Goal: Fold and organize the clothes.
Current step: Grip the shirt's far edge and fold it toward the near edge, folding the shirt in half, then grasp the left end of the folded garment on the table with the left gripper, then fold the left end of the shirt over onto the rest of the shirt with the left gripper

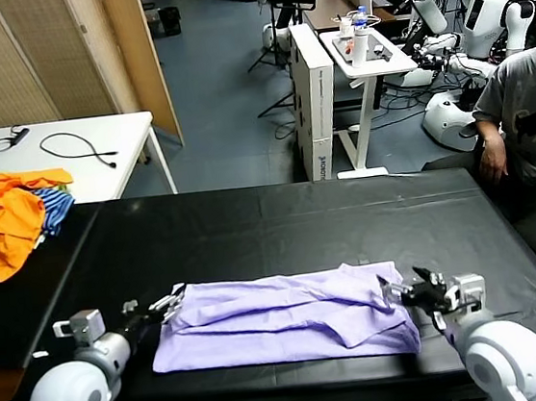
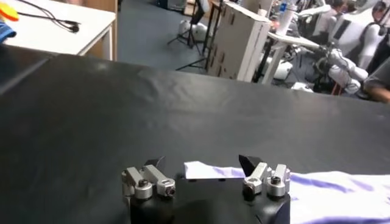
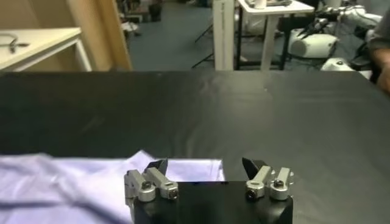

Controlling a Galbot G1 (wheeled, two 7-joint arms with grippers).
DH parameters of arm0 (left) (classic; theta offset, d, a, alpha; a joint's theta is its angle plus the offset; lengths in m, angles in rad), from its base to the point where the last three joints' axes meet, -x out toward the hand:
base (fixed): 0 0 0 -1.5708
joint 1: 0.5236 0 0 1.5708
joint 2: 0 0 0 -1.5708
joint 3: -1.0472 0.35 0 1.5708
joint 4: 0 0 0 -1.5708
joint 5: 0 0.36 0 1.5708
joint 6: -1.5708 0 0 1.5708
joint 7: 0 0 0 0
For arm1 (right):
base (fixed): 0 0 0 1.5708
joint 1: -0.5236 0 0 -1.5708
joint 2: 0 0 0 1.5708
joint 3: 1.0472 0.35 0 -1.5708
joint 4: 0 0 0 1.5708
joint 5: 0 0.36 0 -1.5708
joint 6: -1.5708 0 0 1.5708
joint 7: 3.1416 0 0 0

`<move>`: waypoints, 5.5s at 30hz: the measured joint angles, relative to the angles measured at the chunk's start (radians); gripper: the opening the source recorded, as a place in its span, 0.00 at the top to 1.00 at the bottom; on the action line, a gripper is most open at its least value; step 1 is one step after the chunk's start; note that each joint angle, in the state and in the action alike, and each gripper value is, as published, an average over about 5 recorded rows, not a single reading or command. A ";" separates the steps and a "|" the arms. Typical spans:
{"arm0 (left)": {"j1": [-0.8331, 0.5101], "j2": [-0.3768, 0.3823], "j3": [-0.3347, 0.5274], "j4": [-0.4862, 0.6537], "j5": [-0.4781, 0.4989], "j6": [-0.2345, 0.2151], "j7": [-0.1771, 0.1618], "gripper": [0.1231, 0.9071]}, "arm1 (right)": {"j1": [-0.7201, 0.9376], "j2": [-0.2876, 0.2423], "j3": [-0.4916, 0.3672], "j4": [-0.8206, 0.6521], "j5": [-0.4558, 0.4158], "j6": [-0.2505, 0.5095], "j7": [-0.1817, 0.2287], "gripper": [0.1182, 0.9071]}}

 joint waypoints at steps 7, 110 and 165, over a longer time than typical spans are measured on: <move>-0.036 -0.008 0.016 0.062 0.010 -0.006 0.005 0.00 | 0.035 0.016 -0.020 -0.058 -0.012 0.007 0.002 0.00; 0.204 -0.126 -0.060 -0.075 0.154 0.003 0.062 0.92 | -0.142 0.018 0.053 0.144 -0.072 0.093 -0.167 0.00; 0.129 -0.190 0.293 -0.265 0.193 -0.047 -0.003 0.93 | -0.321 0.114 0.191 0.179 -0.121 0.117 -0.164 0.00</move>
